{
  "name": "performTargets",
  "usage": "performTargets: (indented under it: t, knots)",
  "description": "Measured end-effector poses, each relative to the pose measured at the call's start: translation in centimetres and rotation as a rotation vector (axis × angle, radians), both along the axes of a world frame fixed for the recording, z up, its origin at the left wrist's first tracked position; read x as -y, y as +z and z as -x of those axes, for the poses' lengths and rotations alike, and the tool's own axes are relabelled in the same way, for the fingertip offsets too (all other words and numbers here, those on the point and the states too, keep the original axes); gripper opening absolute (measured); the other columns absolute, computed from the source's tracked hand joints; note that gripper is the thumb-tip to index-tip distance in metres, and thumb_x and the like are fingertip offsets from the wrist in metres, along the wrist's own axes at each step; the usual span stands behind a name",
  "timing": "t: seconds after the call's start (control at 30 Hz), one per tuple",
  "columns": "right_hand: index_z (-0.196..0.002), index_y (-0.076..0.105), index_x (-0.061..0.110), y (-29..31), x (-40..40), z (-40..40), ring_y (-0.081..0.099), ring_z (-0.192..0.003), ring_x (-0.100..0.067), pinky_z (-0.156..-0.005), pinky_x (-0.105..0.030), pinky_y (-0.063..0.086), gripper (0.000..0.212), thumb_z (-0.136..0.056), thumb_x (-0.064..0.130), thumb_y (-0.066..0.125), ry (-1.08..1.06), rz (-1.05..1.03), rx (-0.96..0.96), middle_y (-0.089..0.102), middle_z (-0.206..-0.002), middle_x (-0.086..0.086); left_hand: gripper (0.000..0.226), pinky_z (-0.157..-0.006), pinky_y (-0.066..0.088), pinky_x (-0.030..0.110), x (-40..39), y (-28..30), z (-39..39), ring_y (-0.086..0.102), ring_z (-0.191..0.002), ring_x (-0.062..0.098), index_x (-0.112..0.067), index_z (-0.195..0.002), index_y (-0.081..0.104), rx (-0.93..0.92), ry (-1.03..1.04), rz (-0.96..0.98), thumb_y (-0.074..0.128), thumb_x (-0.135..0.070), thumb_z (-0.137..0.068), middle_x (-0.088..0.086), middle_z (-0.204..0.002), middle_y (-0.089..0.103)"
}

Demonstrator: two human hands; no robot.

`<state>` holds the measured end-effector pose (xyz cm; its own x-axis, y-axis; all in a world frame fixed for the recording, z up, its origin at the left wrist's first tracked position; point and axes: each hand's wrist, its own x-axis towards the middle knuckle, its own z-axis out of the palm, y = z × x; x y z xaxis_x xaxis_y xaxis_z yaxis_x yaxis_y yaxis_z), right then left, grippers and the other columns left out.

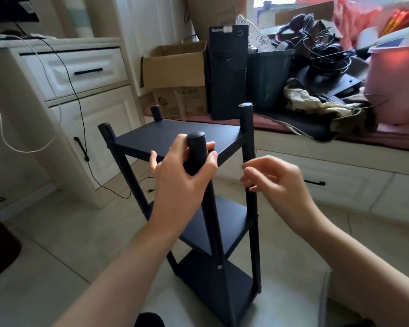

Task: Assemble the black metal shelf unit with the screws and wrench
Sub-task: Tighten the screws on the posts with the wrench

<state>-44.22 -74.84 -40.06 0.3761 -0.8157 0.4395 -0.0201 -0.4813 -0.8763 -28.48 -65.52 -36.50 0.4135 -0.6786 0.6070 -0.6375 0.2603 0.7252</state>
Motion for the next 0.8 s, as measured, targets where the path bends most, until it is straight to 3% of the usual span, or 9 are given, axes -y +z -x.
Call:
performTargets:
  t: [0.1, 0.17, 0.23, 0.33, 0.4, 0.53, 0.67, 0.73, 0.8]
  knots:
    - [-0.107, 0.067, 0.018, -1.0, 1.8, 0.6, 0.067, -0.082, -0.010, -0.076, -0.035, 0.058, 0.016, -0.091, 0.019, 0.069, -0.226, 0.017, -0.079, 0.069, -0.090, 0.003, 0.011, -0.123, 0.000, 0.055, -0.5, -0.5, 0.4, 0.065, -0.100, -0.004, -0.024, -0.100, 0.055, 0.033, 0.002, -0.016, 0.065, -0.024, -0.094, -0.022, -0.101, 0.073]
    - [-0.121, 0.060, 0.020, -1.6, 2.5, 0.5, 0.063, -0.091, -0.003, -0.077, -0.022, 0.052, 0.031, -0.091, 0.024, 0.068, -0.219, -0.020, -0.175, 0.067, -0.106, 0.003, 0.012, -0.123, -0.004, 0.051, -0.9, -0.9, 0.9, 0.064, -0.099, -0.007, -0.023, -0.100, 0.056, 0.064, -0.010, -0.027, 0.062, -0.028, -0.091, -0.024, -0.099, 0.072]
    - [-0.126, 0.056, 0.020, -2.0, 2.9, 0.1, 0.062, -0.103, -0.011, -0.084, -0.023, 0.049, 0.035, -0.093, 0.025, 0.065, -0.177, -0.053, -0.243, 0.063, -0.116, 0.002, 0.010, -0.123, -0.004, 0.049, -1.2, -1.3, 1.5, 0.060, -0.101, -0.013, -0.028, -0.096, 0.054, 0.084, -0.032, -0.028, 0.061, -0.030, -0.089, -0.026, -0.098, 0.071]
    - [-0.116, 0.060, 0.013, -2.1, 3.2, 0.0, 0.065, -0.104, -0.024, -0.095, -0.043, 0.051, 0.022, -0.095, 0.017, 0.063, -0.145, -0.121, -0.212, 0.068, -0.108, -0.003, 0.017, -0.122, -0.006, 0.050, -1.3, -1.9, 1.7, 0.054, -0.107, -0.022, -0.036, -0.093, 0.046, 0.115, -0.077, -0.031, 0.061, -0.029, -0.089, -0.030, -0.103, 0.068]
    - [-0.111, 0.062, 0.011, -2.0, 3.4, 0.3, 0.067, -0.100, -0.027, -0.095, -0.049, 0.050, 0.018, -0.094, 0.014, 0.064, -0.140, -0.153, -0.181, 0.070, -0.104, -0.005, 0.016, -0.122, -0.008, 0.049, -1.1, -2.1, 1.6, 0.052, -0.110, -0.023, -0.031, -0.097, 0.048, 0.115, -0.109, -0.039, 0.061, -0.029, -0.089, -0.028, -0.108, 0.068]
    - [-0.105, 0.063, 0.011, -2.2, 3.3, 1.1, 0.069, -0.095, -0.026, -0.094, -0.050, 0.052, 0.014, -0.091, 0.011, 0.066, -0.165, -0.175, -0.145, 0.070, -0.098, -0.005, 0.019, -0.122, -0.009, 0.041, -0.6, -2.0, 1.5, 0.052, -0.114, -0.019, -0.033, -0.099, 0.046, 0.117, -0.137, -0.044, 0.061, -0.029, -0.088, -0.026, -0.116, 0.067]
    - [-0.102, 0.064, 0.015, -2.4, 2.7, 2.7, 0.069, -0.097, -0.026, -0.093, -0.050, 0.053, 0.013, -0.090, 0.013, 0.069, -0.201, -0.199, -0.120, 0.071, -0.098, -0.002, 0.020, -0.124, 0.000, 0.055, -0.3, -1.9, 1.5, 0.054, -0.119, -0.013, -0.035, -0.096, 0.044, 0.122, -0.184, -0.051, 0.061, -0.027, -0.088, -0.023, -0.121, 0.067]
    - [-0.101, 0.065, 0.015, -2.3, 2.2, 3.6, 0.070, -0.096, -0.023, -0.091, -0.050, 0.054, 0.014, -0.088, 0.014, 0.071, -0.232, -0.195, -0.123, 0.072, -0.096, 0.000, 0.015, -0.120, 0.010, 0.063, -0.1, -2.2, 1.7, 0.049, -0.123, -0.014, -0.029, -0.099, 0.048, 0.113, -0.203, -0.037, 0.059, -0.024, -0.091, -0.020, -0.121, 0.068]
    - [-0.100, 0.066, 0.015, -2.3, 1.5, 4.5, 0.071, -0.093, -0.021, -0.089, -0.048, 0.055, 0.015, -0.087, 0.013, 0.073, -0.251, -0.201, -0.120, 0.073, -0.095, 0.000, 0.015, -0.120, 0.008, 0.062, 0.0, -2.6, 2.0, 0.048, -0.127, -0.011, -0.020, -0.107, 0.052, 0.090, -0.219, -0.021, 0.056, -0.022, -0.093, -0.021, -0.121, 0.068]
